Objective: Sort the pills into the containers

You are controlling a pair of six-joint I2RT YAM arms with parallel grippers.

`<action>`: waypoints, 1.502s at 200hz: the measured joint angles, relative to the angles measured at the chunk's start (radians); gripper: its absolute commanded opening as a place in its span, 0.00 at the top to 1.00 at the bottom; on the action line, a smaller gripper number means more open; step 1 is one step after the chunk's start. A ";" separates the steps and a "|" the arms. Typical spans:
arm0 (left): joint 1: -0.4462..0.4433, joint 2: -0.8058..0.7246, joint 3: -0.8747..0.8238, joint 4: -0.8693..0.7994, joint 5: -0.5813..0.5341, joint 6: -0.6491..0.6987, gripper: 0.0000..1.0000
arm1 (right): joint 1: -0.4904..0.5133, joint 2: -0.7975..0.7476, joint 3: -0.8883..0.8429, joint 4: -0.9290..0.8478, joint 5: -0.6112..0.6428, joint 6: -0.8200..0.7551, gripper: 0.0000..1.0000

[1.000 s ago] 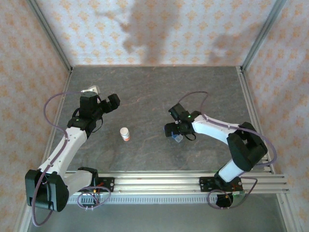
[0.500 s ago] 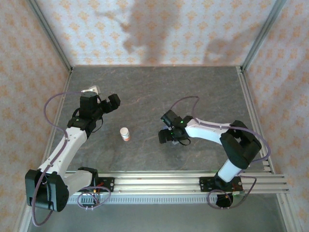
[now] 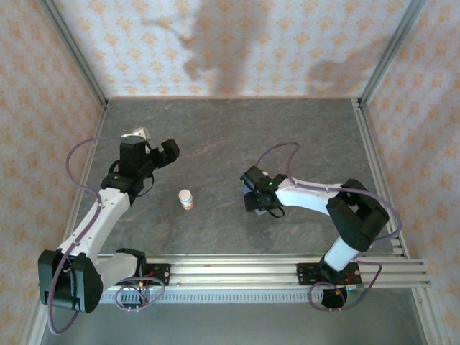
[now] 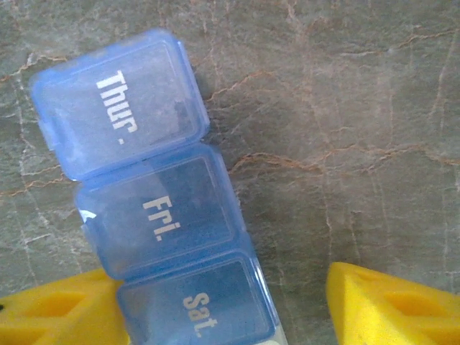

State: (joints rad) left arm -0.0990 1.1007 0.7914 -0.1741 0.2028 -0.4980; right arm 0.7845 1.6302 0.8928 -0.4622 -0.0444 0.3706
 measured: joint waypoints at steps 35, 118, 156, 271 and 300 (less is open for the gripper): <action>-0.006 0.001 0.000 0.000 0.002 -0.003 0.00 | 0.000 0.013 -0.002 0.012 0.005 -0.003 0.56; -0.035 0.001 0.039 0.010 0.080 -0.037 0.00 | -0.073 -0.056 -0.003 0.029 -0.025 -0.053 0.73; -0.097 0.010 0.107 0.039 0.171 -0.080 0.00 | -0.155 -0.163 0.026 0.079 -0.135 -0.100 0.73; -0.421 0.116 0.094 0.301 0.235 -0.265 0.00 | -0.164 -0.337 0.000 0.208 -0.434 -0.215 0.79; -0.472 0.160 0.075 0.352 0.236 -0.299 0.00 | -0.164 -0.337 -0.010 0.219 -0.443 -0.209 0.79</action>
State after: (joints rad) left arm -0.5705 1.2610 0.8661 0.1776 0.4385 -0.7967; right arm 0.6209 1.2930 0.8829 -0.2428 -0.4873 0.1619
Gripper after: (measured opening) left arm 0.997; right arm 0.367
